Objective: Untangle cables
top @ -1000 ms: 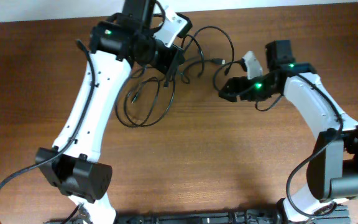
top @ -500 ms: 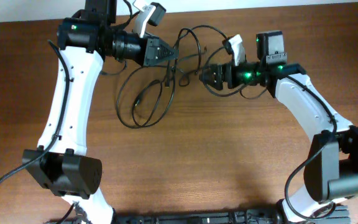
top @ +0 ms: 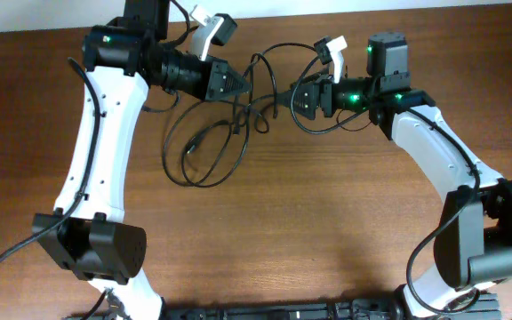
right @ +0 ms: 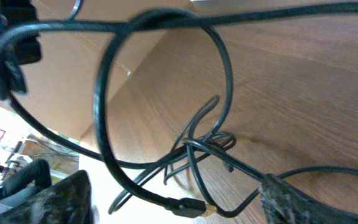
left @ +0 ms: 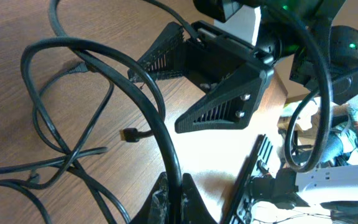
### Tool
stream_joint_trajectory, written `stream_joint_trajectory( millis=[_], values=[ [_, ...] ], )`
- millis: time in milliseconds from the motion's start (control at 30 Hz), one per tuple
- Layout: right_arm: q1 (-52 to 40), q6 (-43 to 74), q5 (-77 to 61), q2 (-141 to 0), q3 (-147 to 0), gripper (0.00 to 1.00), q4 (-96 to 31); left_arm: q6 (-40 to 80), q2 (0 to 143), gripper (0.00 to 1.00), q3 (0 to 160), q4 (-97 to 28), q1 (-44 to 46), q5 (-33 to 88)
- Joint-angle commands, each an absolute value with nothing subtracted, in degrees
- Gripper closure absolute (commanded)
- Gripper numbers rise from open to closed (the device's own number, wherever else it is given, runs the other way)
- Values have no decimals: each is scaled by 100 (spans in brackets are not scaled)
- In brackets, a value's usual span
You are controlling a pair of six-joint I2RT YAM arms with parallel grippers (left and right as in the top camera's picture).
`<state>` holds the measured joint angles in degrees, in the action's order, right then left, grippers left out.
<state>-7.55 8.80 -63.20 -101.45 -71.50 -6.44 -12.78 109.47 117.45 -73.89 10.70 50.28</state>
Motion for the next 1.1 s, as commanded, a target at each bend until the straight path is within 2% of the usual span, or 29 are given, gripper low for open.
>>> stream_joint_trajectory(
  millis=[0, 100, 167, 267, 333, 400, 433, 533, 667, 767, 900, 1067],
  values=[
    [-832, 869, -6532, -10162, -7196, 19, -569, -1288, 10722, 100, 11834, -7404, 1076, 5256],
    [-961, 869, -6530, -10162, -7196, 19, -556, -1291, 10722, 100, 11834, -7397, 1076, 5631],
    [-1061, 869, -6388, -10162, -7196, 26, -552, -1288, 10722, 100, 11834, -7417, 1076, 5732],
    [-1153, 871, -5808, -10162, -7194, 51, -558, -1288, 10722, 100, 11834, -7561, 1076, 5774],
    [-1162, 908, -5349, -10162, -7194, 74, -582, -1295, 10722, 100, 11834, -7636, 1074, 5760],
    [-1149, 1315, -4322, -10162, -7194, 93, -775, -1334, 10722, 100, 11834, -7677, 1070, 5376],
    [-1140, 1431, -3841, -10162, -7194, 96, -904, -1332, 10722, 100, 11834, -7738, 1070, 4910],
    [-1004, 1691, -2351, -10162, -7196, 96, -1400, -1330, 10722, 100, 11834, -8162, 1070, 2978],
    [-574, 1922, -1100, -10162, -7196, 96, -2029, -1162, 10663, 100, 11834, -8355, 904, 1879],
    [-145, 2008, -1004, -10162, -7196, 96, -2274, -814, 10525, 100, 11834, -8154, 491, 1896],
    [329, 2005, -915, -10162, -7196, 96, -2663, -674, 10420, 100, 11834, -7800, 99, 2707],
    [893, 2045, -373, -10162, -7194, 96, -3326, -408, 10420, 100, 11834, -7575, -290, 2650]
  ],
)
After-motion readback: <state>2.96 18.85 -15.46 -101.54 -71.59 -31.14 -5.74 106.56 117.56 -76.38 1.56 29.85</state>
